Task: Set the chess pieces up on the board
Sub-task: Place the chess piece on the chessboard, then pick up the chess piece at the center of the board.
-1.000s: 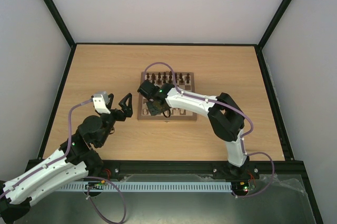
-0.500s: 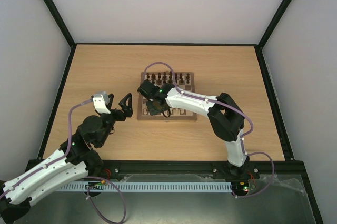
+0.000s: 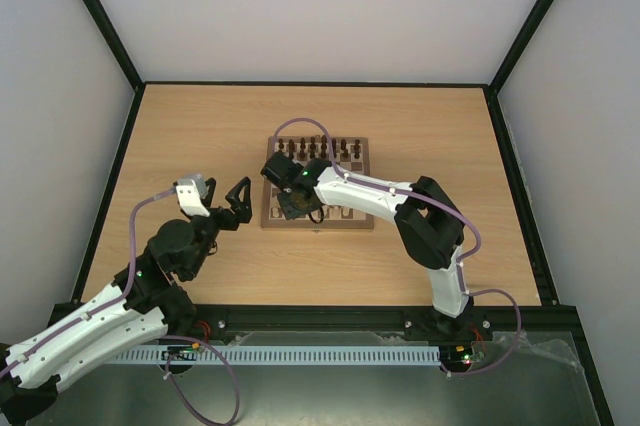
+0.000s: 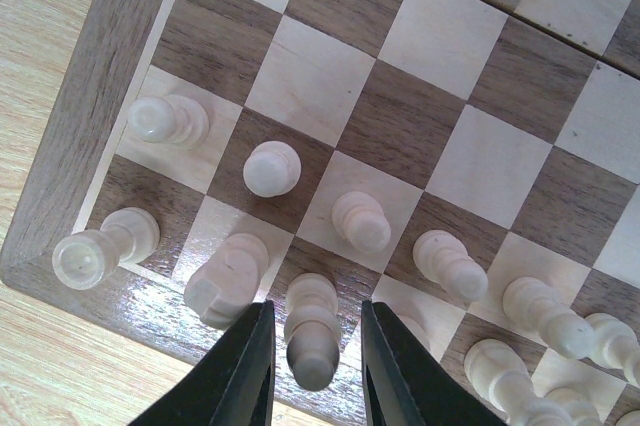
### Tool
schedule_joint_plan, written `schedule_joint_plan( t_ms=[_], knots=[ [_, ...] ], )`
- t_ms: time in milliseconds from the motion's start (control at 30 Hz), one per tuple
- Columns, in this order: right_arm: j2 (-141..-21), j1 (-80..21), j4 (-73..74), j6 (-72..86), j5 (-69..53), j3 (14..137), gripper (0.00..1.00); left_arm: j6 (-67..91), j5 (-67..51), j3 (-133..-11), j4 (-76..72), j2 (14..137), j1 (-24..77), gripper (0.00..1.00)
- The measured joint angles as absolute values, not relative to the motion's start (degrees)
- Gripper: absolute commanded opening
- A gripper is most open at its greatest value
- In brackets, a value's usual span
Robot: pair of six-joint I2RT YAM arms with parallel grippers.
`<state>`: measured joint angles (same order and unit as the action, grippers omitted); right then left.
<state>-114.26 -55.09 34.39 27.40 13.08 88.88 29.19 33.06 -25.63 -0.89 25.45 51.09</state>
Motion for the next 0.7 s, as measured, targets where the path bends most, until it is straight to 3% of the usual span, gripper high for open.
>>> schedule_joint_plan(
  t_ms=[267, 433, 700],
  knots=[
    [-111.59, -55.09, 34.44, 27.49, 12.78, 88.58, 0.29, 29.19, 33.06, -25.63, -0.89, 25.45, 51.09, 0.99],
    [-104.92, -55.09, 34.30, 27.64, 11.86, 87.46, 0.40, 29.17, 33.06, -25.63, -0.89, 25.50, 51.09, 0.99],
    [-88.49, -55.09, 33.47, 29.52, 12.03, 77.21, 0.81, 28.21, 30.26, -25.67, -2.28, 29.69, 51.09, 0.99]
  ],
)
